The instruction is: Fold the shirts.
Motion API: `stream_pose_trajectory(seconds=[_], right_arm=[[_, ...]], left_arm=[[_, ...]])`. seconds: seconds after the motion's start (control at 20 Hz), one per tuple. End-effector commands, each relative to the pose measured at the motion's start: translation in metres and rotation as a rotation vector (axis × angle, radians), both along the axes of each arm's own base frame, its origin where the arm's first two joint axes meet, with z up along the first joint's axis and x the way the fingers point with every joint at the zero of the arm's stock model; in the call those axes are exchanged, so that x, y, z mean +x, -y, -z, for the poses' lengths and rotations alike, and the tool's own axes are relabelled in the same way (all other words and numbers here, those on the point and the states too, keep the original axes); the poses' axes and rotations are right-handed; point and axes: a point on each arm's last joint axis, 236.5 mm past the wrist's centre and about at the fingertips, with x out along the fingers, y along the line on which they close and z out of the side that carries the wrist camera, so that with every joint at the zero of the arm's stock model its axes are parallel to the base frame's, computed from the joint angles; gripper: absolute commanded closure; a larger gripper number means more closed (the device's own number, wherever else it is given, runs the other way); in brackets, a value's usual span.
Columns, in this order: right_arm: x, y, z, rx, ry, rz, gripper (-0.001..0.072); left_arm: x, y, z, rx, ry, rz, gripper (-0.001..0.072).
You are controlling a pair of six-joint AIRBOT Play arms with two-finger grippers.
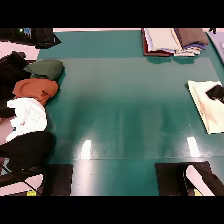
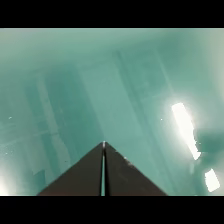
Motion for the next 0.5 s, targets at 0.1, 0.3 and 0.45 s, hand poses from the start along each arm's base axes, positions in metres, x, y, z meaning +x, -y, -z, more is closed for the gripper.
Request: stream_pose_trajectory(seconds=[0.1, 0.3, 0.45], right_arm=[[0.012, -0.131, -0.003, 0.067, 0.009, -0.344, 0.0216], [0.004, -0.179, -0.001, 0.067, -0.001, -0.487, 0.0692], [0.001, -0.191, -0.001, 0.067, 0.0, -0.521, 0.0693]], left_arm=[[0.0, 0.0, -0.001, -0.002, 0.001, -0.002, 0.068], [0.0, 0.0, -0.001, -0.002, 0.001, -0.002, 0.0681], [0.0, 0.0, -0.001, -0.002, 0.001, -0.002, 0.068]])
